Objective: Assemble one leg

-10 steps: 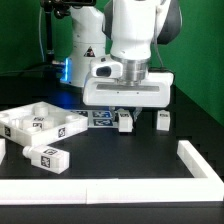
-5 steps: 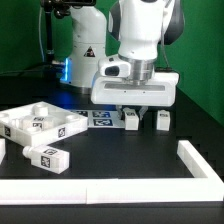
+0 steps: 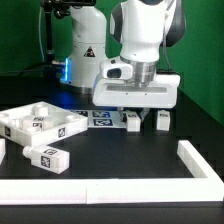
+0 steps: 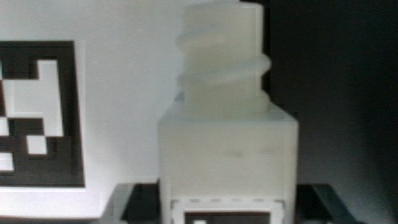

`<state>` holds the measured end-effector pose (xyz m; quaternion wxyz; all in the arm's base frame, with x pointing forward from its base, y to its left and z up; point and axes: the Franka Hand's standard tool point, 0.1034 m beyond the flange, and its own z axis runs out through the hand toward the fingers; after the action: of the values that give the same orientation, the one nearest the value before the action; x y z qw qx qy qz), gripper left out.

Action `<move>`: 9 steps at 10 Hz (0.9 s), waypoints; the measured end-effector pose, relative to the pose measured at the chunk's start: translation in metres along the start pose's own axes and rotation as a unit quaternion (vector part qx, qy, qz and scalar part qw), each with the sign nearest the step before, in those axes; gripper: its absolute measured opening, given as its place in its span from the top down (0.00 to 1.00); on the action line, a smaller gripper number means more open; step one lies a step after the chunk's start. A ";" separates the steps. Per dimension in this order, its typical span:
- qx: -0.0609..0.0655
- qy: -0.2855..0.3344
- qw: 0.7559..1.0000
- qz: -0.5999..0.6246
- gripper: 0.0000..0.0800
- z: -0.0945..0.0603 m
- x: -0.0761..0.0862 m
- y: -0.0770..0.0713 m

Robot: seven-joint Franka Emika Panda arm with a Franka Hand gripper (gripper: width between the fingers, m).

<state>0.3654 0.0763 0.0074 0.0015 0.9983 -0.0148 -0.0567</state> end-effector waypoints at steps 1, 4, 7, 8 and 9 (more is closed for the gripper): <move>0.000 0.000 1.000 0.000 0.64 0.000 0.000 0.000; 0.010 -0.025 1.000 -0.002 0.23 -0.016 0.005 0.013; 0.027 -0.040 0.999 -0.013 0.19 -0.045 0.010 0.053; 0.027 -0.035 0.999 -0.018 0.19 -0.050 0.012 0.059; 0.026 -0.031 0.999 -0.021 0.19 -0.050 0.012 0.058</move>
Offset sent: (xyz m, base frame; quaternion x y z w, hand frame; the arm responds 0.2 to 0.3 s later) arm 0.0189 -0.0178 0.0377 0.0607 -0.0641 0.0332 0.9955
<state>0.3811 0.0183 0.0564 -0.0261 0.9958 0.0048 -0.0872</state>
